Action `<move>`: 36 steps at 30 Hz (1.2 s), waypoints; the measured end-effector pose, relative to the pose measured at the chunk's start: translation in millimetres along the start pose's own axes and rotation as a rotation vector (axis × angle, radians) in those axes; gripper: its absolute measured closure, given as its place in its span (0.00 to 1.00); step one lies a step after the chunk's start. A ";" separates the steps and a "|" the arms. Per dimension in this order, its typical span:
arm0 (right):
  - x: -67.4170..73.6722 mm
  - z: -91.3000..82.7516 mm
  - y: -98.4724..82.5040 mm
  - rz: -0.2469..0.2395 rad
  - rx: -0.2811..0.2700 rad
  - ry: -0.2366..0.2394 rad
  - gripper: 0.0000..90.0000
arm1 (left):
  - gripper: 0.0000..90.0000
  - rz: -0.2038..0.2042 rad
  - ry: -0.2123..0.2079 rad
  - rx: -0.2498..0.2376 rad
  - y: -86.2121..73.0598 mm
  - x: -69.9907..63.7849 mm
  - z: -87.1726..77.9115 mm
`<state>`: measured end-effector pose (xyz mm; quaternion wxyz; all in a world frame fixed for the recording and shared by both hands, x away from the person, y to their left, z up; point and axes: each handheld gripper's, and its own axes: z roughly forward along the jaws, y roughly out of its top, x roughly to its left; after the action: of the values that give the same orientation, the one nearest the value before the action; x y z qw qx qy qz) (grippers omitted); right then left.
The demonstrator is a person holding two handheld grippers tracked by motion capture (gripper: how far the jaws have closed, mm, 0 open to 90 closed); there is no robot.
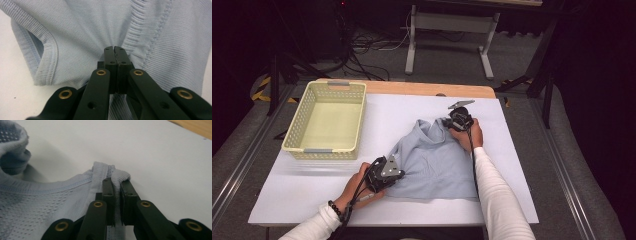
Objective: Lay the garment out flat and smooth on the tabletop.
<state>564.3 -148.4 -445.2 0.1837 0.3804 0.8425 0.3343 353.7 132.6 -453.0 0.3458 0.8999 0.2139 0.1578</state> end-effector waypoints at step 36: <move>7.2 -122.1 -118.2 0.129 -0.156 -0.100 0.67 | 0.70 -0.227 0.277 -0.111 85.3 98.6 18.9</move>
<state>429.6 -252.2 -442.1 0.2326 0.4344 0.7776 0.3906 470.1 113.8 -394.2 0.3777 0.8193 0.3505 0.2515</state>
